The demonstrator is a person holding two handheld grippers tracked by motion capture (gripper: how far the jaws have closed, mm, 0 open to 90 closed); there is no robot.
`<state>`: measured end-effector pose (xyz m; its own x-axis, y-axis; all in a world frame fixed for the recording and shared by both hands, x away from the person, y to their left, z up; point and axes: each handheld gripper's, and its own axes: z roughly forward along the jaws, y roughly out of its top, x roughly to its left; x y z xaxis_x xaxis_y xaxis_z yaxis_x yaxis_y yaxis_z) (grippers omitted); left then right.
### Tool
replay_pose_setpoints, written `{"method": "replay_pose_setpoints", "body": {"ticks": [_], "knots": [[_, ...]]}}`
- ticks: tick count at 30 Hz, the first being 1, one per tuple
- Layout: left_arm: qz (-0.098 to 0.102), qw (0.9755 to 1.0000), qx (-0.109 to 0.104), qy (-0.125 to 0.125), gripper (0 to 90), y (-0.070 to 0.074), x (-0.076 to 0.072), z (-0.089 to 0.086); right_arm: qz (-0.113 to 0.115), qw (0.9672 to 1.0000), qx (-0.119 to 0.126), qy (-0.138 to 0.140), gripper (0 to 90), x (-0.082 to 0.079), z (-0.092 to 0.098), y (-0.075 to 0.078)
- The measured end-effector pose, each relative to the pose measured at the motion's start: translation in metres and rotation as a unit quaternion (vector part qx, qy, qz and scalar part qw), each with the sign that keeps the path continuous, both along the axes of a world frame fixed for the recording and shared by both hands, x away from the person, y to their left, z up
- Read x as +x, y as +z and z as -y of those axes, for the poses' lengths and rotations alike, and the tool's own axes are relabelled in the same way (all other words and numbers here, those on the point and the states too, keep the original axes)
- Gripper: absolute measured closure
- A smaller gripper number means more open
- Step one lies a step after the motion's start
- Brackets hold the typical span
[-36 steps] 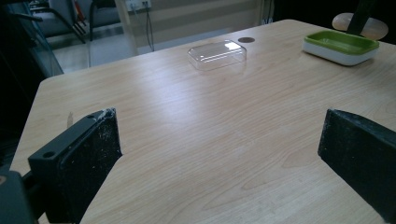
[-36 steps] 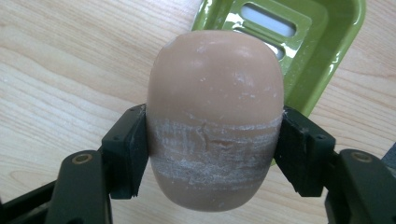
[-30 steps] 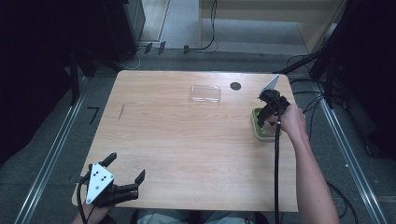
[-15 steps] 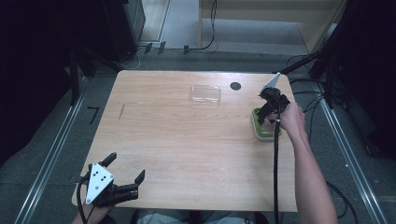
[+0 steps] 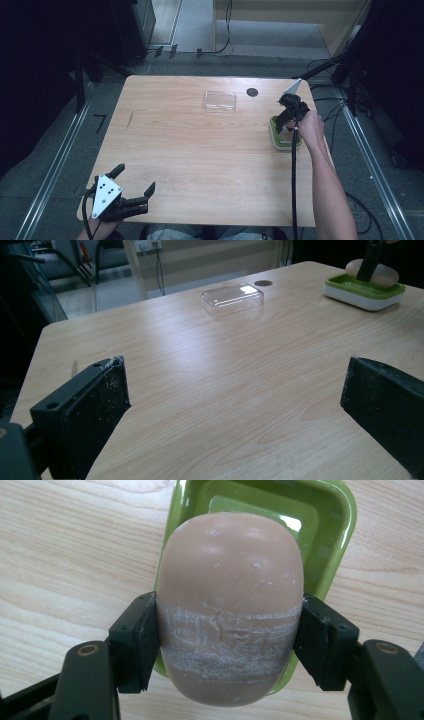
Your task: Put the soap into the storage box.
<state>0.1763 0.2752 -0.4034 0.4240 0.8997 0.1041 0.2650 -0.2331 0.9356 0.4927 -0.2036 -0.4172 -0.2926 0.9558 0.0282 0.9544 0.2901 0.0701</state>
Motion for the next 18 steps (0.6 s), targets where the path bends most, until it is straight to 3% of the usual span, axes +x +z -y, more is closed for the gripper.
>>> {"method": "replay_pose_setpoints", "body": {"ticks": [18], "knots": [[0.000, 1.0000, 0.000, 0.000, 0.0, 0.000, 0.000, 0.000, -0.007, 0.9994, 0.009, -0.032, 33.4, 0.008, 0.005, -0.015]]}}
